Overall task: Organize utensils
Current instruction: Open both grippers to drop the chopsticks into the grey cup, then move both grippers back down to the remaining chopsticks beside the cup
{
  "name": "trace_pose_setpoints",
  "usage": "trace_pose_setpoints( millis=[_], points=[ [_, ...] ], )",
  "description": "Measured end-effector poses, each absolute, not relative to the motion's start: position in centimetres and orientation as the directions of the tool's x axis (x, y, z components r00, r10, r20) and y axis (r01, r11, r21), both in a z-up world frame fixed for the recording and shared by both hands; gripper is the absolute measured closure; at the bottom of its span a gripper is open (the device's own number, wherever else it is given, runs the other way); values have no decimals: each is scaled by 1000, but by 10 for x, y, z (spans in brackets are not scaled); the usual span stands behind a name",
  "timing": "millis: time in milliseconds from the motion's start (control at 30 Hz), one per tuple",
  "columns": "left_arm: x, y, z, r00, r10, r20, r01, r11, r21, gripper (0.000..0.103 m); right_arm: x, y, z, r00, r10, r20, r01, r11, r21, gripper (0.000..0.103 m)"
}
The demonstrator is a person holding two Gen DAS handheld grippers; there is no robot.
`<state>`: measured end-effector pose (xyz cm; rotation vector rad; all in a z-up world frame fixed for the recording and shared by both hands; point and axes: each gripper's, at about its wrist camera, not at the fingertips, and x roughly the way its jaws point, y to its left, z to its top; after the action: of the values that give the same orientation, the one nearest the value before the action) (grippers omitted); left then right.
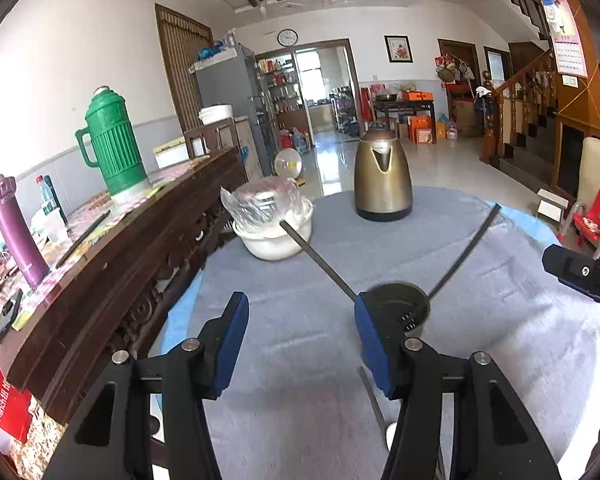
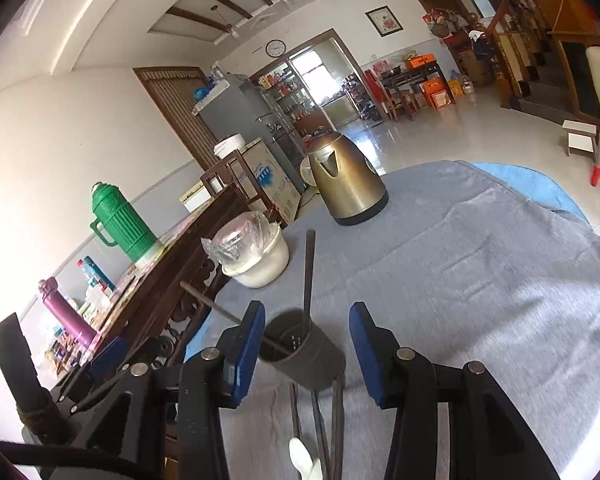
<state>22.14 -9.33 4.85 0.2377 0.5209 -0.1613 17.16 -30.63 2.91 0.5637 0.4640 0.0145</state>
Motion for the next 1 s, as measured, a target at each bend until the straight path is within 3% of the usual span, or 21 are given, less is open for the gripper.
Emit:
trace_pose_setpoints(
  millis=[700,1000],
  points=[
    [211,-87,31,823,-95,-561,224,960,166,47,165,-294,7,856,196,-479,95,851,517,55],
    [230,-65,-14,690,-137,-711,243,969,49,47,182,-291,-33,776,267,-571,106,838,535,58]
  ],
)
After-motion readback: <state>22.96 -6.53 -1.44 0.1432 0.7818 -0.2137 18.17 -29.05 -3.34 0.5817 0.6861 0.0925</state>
